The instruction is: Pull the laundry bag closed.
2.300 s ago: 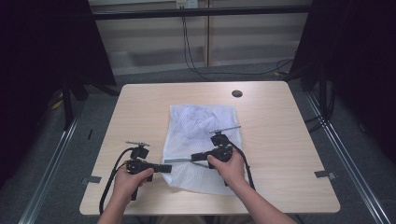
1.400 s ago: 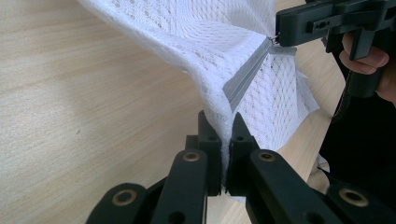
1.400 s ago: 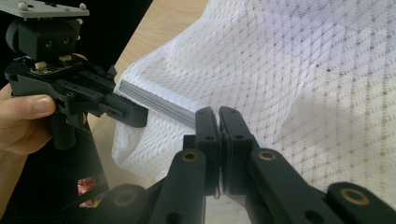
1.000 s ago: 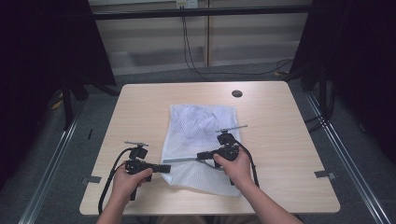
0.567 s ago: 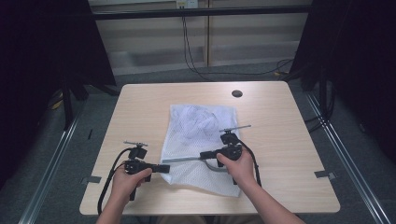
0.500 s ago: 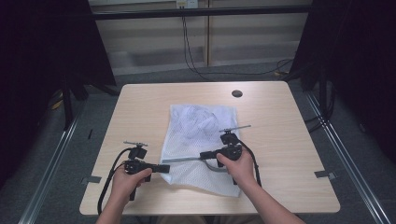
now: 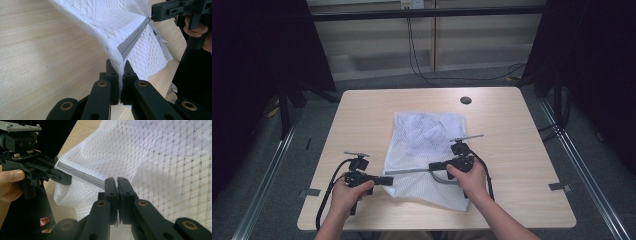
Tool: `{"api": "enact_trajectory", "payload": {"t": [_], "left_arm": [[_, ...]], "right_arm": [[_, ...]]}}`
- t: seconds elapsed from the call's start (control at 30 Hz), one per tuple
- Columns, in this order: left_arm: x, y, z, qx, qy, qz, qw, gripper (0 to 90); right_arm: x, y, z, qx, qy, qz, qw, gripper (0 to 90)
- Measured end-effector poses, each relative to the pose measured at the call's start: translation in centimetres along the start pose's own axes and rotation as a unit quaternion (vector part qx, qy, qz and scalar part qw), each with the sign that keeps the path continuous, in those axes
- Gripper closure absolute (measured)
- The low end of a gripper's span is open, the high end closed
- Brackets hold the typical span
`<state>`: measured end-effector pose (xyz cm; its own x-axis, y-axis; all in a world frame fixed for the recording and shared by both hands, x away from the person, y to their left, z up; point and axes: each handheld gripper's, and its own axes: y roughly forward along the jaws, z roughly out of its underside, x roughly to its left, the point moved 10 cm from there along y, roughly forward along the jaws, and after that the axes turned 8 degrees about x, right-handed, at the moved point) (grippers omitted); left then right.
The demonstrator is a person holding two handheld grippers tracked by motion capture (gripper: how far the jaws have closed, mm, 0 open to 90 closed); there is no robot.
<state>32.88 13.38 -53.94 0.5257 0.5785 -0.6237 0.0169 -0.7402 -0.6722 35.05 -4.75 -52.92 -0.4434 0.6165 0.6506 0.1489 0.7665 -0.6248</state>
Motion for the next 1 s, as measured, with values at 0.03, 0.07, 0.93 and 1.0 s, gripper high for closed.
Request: {"api": "enact_trajectory", "payload": {"t": [0.03, 0.07, 0.93, 1.0], "left_arm": [[-0.01, -0.02, 0.01, 0.0, -0.002, 0.0, 1.0, 88.0], [-0.02, -0.05, 0.02, 0.0, -0.003, 0.001, 1.0, 88.0], [-0.08, 0.0, 0.07, 0.003, 0.0, 0.004, 1.0, 88.0], [-0.08, 0.06, 0.04, 0.002, -0.001, 0.003, 1.0, 88.0]], "right_arm": [[-0.03, -0.05, 0.03, 0.0, -0.001, 0.001, 1.0, 87.1], [-0.12, -0.09, 0.07, 0.001, -0.002, 0.002, 1.0, 87.1], [-0.63, -0.81, 0.19, -0.001, -0.001, 0.006, 1.0, 87.1], [-0.71, -0.9, 0.23, 0.001, 0.0, 0.007, 1.0, 87.1]]}}
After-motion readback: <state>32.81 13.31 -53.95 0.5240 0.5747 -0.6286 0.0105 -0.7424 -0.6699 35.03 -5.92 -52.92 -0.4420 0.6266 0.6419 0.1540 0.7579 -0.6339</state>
